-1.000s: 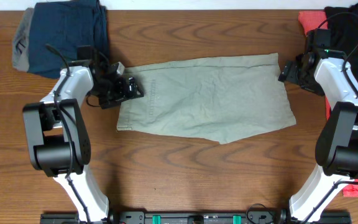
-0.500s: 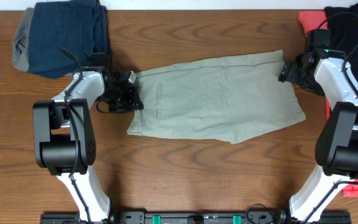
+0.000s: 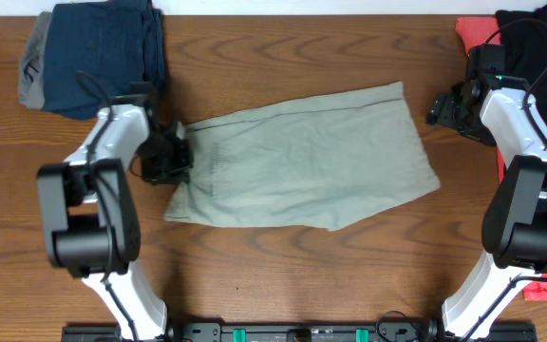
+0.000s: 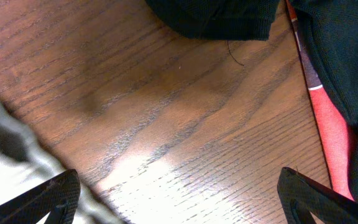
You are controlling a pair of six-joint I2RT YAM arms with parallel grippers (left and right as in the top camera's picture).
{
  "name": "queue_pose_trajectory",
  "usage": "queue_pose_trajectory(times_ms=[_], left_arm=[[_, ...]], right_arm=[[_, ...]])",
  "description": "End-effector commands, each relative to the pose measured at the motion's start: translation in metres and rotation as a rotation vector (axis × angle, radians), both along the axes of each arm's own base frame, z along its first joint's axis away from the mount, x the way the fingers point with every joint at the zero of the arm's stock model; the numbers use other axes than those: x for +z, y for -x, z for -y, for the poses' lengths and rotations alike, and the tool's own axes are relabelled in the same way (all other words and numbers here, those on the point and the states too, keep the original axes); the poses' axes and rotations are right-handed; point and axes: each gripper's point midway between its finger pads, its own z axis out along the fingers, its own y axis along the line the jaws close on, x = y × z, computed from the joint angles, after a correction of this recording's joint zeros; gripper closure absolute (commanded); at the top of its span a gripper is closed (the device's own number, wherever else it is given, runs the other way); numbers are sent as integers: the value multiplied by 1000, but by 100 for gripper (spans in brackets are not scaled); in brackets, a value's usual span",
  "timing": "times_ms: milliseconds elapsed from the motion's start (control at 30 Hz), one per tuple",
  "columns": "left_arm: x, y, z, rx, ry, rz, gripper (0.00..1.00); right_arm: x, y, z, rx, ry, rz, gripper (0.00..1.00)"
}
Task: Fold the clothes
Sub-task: 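Pull the shorts' left edge leftward with the left gripper to flatten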
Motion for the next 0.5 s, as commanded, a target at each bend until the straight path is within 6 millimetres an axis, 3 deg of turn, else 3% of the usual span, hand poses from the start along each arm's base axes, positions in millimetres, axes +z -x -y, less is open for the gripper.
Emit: queue_pose_trajectory(times_ms=[0, 200, 467], left_arm=[[42, -12, -25, 52, -86, 99, 94], [76, 8, -30, 56, -118, 108, 94], [73, 29, -29, 51, -122, 31, 94]], right_arm=[[13, -2, -3, -4, 1, 32, 1], [13, -2, -3, -4, 1, 32, 1], [13, -2, -3, -4, 1, 32, 1]])
